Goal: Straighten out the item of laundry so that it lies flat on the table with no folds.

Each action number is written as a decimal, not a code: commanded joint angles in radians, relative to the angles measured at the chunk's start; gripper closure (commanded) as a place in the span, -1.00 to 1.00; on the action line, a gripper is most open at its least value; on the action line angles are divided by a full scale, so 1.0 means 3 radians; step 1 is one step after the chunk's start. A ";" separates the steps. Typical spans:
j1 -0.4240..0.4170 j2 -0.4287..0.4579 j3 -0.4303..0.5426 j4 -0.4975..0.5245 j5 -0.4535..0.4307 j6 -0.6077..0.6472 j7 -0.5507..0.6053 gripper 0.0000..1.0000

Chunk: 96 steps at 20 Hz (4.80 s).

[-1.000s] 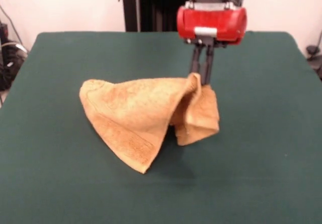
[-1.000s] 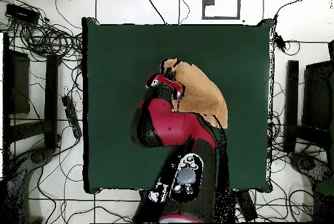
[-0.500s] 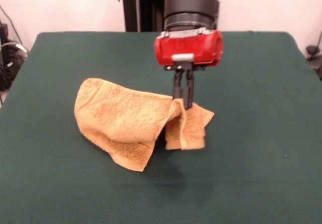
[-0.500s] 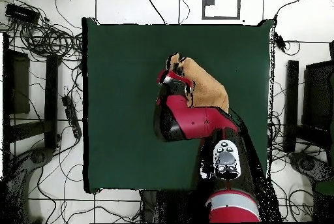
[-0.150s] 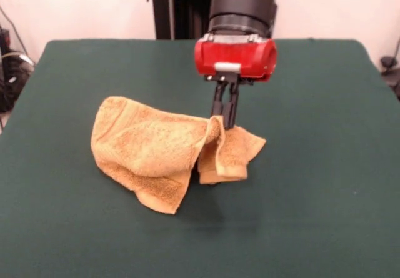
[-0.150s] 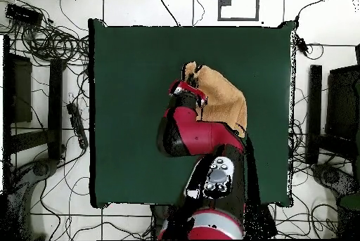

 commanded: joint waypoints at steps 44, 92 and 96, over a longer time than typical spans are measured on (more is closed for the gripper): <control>0.1078 0.0696 -0.0831 0.0432 0.1342 0.0645 0.0885 -1.00; 0.0393 0.0722 -0.0184 -0.0374 0.0694 0.0610 0.0260 -1.00; 0.0428 0.0797 -0.0213 -0.0403 0.0785 0.0662 0.0254 -1.00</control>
